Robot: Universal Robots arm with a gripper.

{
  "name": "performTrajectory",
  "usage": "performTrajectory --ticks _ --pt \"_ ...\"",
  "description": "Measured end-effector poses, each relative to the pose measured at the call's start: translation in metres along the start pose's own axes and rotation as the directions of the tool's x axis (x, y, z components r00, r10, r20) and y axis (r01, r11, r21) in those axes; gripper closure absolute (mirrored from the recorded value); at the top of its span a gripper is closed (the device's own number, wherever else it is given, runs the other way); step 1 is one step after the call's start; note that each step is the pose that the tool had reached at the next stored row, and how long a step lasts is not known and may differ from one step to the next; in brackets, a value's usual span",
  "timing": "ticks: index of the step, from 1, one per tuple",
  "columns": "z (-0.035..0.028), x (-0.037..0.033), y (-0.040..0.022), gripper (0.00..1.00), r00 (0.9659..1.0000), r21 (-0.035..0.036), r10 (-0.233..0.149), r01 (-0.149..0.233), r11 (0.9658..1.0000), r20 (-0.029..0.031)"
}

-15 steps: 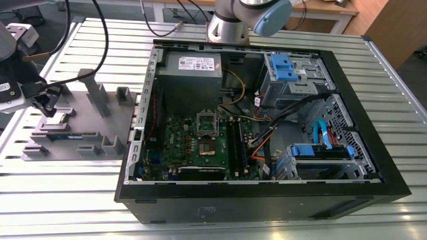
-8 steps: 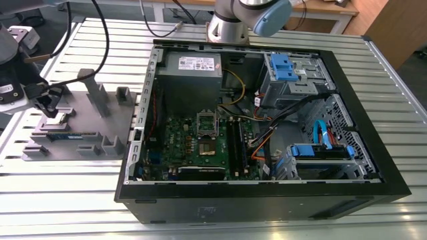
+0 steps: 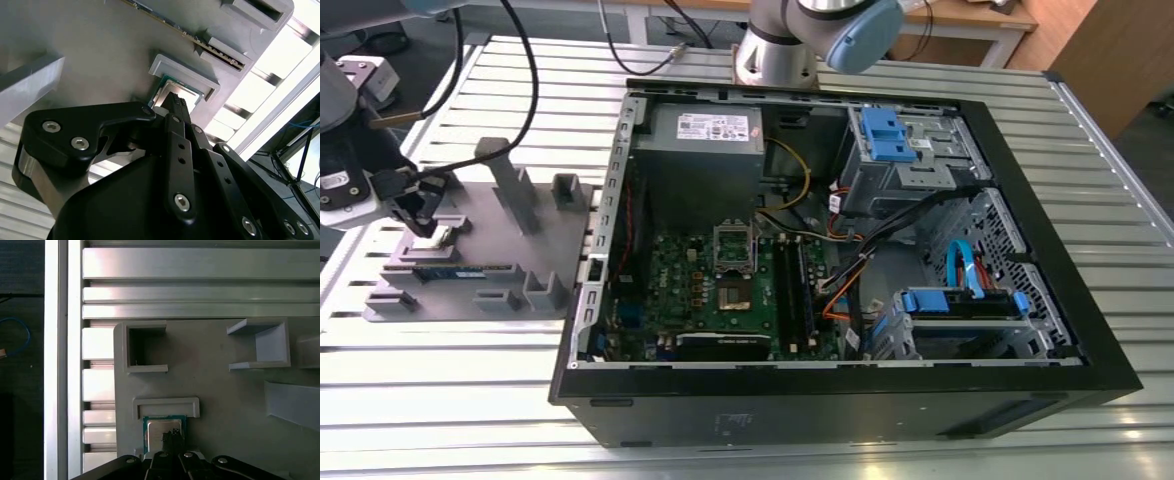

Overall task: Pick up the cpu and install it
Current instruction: 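Pick up the cpu and move it towards the insertion slot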

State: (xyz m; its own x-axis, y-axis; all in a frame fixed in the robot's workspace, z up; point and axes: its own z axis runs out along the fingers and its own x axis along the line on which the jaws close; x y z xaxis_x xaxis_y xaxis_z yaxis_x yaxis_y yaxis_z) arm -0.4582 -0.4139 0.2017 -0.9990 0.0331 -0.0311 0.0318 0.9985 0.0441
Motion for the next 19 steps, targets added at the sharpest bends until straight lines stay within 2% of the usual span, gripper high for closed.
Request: performTrajectory --ticks 17,19 --pt "0.0029 0.0005 -0.0001 0.89 1.0 0.0008 -0.001 0.001 1.0 0.0018" --pt "0.003 0.0006 -0.0001 0.84 1.0 0.0007 -0.001 0.001 1.0 0.0019"
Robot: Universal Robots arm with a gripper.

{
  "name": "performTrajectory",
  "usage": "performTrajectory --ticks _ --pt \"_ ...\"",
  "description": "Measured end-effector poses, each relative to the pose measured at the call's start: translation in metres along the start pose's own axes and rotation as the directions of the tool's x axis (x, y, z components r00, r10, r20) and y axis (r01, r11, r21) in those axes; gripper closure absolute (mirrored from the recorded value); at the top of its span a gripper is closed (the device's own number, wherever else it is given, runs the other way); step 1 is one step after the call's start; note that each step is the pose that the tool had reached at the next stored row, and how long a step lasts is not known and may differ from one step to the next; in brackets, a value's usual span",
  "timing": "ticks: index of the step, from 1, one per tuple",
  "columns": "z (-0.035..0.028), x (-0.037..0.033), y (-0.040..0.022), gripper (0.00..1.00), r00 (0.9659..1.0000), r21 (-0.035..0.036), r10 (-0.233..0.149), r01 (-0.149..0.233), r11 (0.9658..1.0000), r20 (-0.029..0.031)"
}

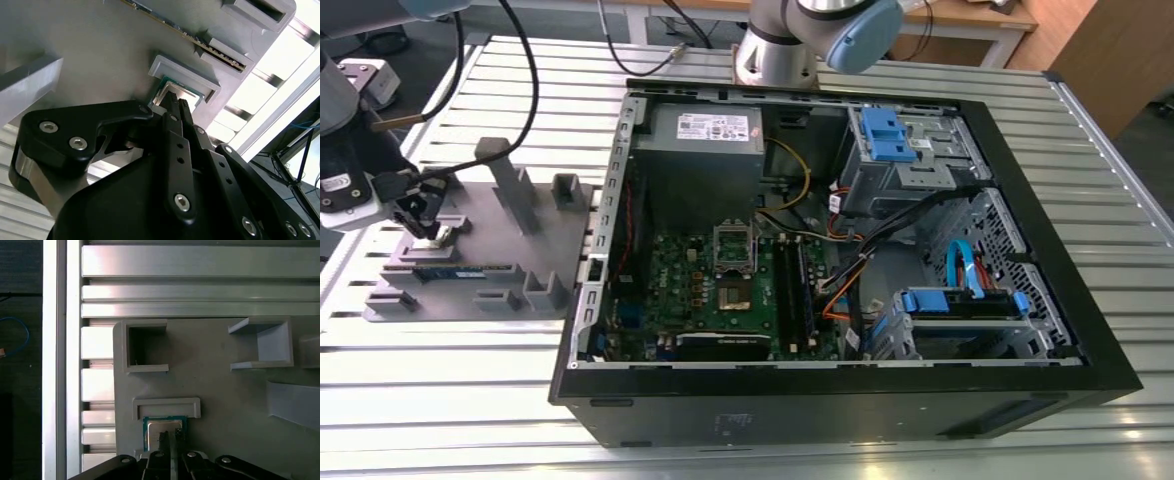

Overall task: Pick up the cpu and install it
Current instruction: 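Pick up the cpu and move it towards the insertion slot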

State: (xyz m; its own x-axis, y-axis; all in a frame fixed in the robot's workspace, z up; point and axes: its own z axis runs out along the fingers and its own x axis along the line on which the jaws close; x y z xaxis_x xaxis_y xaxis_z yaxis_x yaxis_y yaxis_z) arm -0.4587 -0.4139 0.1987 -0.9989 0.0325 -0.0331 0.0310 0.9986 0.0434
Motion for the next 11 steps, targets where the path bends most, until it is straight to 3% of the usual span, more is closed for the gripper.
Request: performTrajectory --ticks 1,3,7,9,11 --pt "0.0 0.0002 0.0 0.84 1.0 0.0 0.0 0.0 1.0 0.0" --pt "0.0 0.0007 0.0 0.71 1.0 0.0001 0.0 0.0 1.0 0.0003" --pt "0.0004 0.0025 -0.0001 0.59 1.0 0.0 -0.001 0.001 1.0 0.0012" --pt "0.0006 0.0031 -0.0002 0.47 1.0 -0.0001 -0.003 0.003 1.0 0.0017" --pt "0.0006 0.0032 -0.0002 0.47 1.0 -0.0001 -0.003 0.003 1.0 0.0017"
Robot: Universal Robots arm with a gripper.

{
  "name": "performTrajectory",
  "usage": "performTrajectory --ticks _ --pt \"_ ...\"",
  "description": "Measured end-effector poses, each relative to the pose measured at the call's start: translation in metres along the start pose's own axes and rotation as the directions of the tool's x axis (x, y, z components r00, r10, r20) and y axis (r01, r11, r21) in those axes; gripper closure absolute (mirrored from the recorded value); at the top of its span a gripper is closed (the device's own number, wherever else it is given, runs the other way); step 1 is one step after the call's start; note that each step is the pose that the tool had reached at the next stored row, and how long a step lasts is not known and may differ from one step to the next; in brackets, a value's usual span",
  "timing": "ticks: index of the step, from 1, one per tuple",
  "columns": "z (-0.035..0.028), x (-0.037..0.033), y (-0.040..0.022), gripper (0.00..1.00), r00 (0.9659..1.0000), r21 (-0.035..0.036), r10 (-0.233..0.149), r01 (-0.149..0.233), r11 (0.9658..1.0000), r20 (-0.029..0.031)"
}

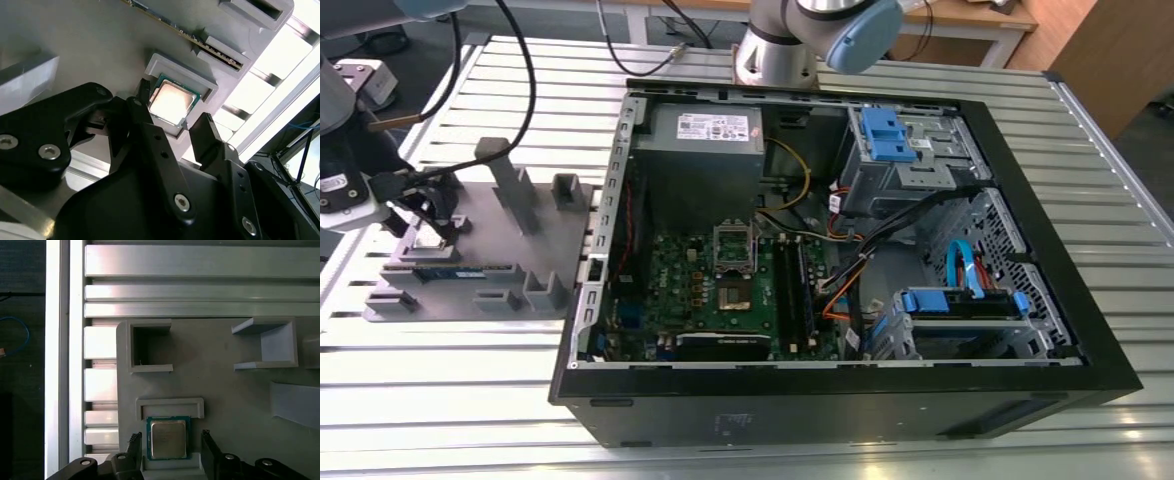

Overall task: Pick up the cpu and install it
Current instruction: 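Pick up the cpu and move it towards the insertion slot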

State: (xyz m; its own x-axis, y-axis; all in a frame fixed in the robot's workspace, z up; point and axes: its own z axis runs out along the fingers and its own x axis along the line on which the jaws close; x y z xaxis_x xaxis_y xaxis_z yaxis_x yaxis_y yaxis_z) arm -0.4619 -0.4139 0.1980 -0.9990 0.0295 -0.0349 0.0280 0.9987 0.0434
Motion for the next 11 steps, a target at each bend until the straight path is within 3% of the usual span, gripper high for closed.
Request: performTrajectory --ticks 1,11 --pt "0.0 0.0 0.0 0.41 1.0 0.0 0.0 0.0 1.0 0.0" --pt "0.0077 0.0003 0.0011 0.41 0.999 -0.0013 -0.045 0.045 0.999 0.0064"
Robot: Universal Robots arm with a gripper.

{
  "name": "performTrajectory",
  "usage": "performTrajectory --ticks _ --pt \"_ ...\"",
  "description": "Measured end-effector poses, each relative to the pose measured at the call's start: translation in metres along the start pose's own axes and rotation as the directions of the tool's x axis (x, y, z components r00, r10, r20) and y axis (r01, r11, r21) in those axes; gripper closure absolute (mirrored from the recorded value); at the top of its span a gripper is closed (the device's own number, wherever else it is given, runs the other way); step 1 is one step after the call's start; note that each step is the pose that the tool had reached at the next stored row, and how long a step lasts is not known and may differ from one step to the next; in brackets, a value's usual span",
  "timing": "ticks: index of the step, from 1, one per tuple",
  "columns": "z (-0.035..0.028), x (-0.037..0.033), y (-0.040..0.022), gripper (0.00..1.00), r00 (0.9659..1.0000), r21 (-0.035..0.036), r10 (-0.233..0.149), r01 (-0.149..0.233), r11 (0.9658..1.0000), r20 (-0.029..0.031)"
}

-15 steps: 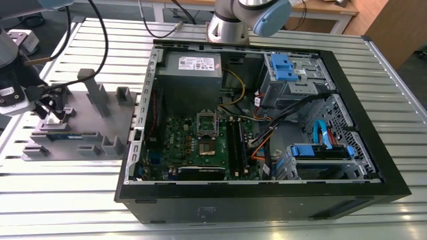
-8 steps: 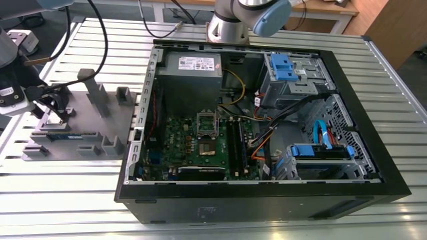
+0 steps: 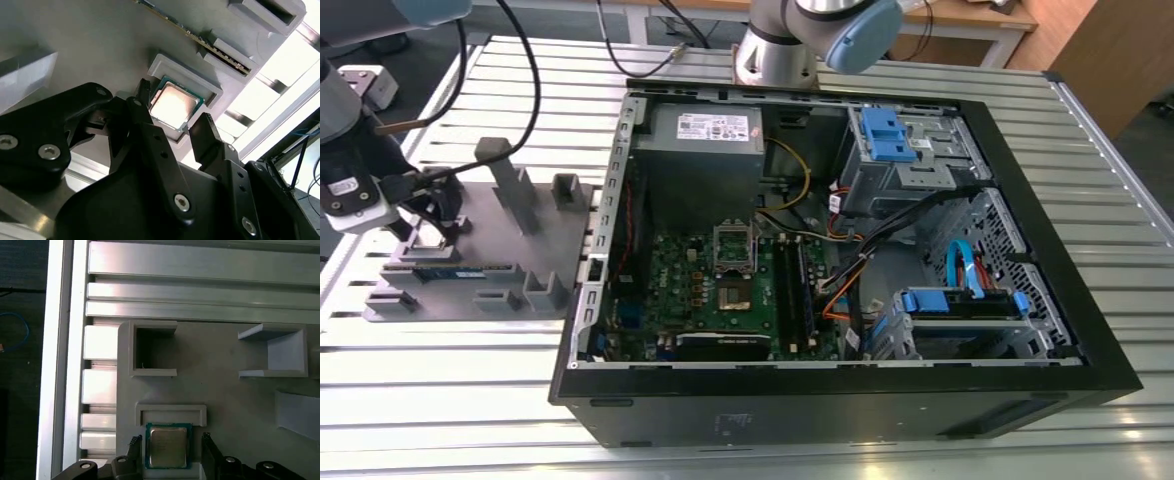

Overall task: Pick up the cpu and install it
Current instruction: 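Pick up the cpu and move it towards the insertion slot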

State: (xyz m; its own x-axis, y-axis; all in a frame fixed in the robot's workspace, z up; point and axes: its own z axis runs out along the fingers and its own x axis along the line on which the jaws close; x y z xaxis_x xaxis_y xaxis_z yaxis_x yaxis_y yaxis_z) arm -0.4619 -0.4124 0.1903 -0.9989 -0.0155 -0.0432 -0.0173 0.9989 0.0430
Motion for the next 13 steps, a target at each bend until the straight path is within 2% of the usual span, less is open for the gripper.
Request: performTrajectory --ticks 13 --pt "0.0038 0.0035 0.0033 0.41 1.0 0.0003 -0.002 0.002 1.0 0.0002"
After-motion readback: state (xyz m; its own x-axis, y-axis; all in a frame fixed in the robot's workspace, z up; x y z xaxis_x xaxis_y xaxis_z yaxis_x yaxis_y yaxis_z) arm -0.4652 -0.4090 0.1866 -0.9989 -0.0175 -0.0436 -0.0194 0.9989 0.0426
